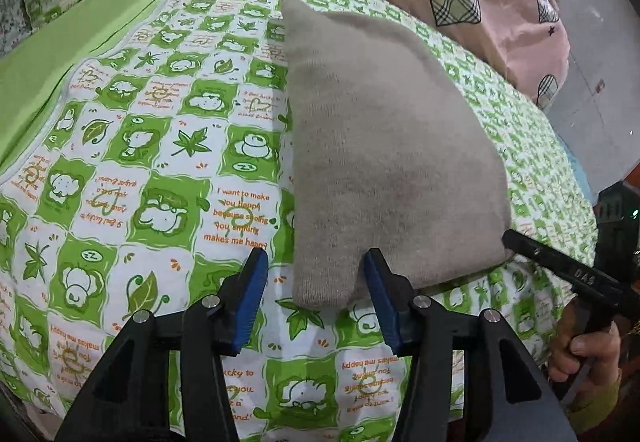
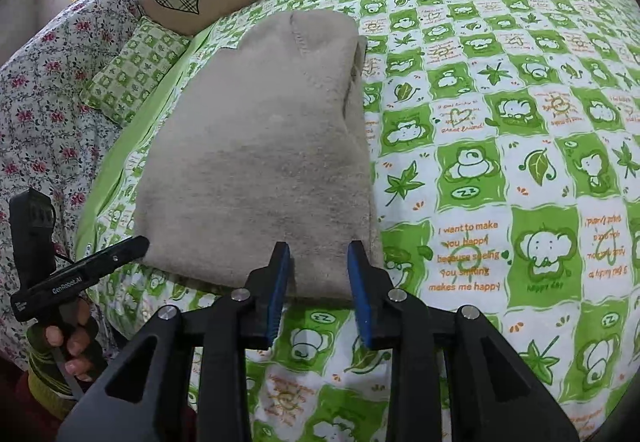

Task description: Fold small clothes

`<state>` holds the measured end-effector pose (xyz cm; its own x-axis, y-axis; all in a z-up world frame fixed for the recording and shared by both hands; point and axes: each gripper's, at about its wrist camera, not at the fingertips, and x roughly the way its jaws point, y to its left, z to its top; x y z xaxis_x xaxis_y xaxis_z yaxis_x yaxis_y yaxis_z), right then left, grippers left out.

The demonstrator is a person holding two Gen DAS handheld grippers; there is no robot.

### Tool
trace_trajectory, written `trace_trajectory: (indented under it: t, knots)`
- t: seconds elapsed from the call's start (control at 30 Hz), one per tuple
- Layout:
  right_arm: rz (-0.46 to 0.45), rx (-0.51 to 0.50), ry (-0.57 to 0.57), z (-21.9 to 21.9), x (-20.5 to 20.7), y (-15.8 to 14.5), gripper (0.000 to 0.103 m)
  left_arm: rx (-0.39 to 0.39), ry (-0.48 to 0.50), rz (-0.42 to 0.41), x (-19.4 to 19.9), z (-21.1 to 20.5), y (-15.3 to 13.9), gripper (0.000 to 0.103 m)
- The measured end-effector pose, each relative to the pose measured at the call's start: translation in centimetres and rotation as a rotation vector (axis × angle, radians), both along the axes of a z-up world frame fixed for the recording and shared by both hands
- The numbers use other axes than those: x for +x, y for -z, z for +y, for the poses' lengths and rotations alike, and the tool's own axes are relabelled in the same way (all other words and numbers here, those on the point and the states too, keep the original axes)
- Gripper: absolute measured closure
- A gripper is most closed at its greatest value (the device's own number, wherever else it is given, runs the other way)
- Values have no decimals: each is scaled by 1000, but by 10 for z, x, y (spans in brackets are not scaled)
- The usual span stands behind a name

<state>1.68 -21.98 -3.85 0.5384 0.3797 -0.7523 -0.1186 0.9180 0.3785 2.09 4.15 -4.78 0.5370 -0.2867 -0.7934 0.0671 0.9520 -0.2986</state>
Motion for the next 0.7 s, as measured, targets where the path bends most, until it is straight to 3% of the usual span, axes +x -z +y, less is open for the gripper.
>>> trace_trajectory:
  t: [0.3,0.37,0.43,0.57,0.7]
  knots:
    - [16,-36,31,-6,-7,-6,71,8,-7,-3,-6,2,-2,46]
    - [25,-80,48,-8,-9,-6,62,39,-4,-7,-7,-1,-3,45]
    - [25,-84,52,-10,-12,-7,60,55,-5,-7,-11,-4,-6,43]
    - [9,-100,51,-7,-25,-14,57,105,-31,-24,-18,-7,-14,23]
    - [-27,-137,32,2,-39,-20,42,169,-37,-51,-30,-11,-21,22]
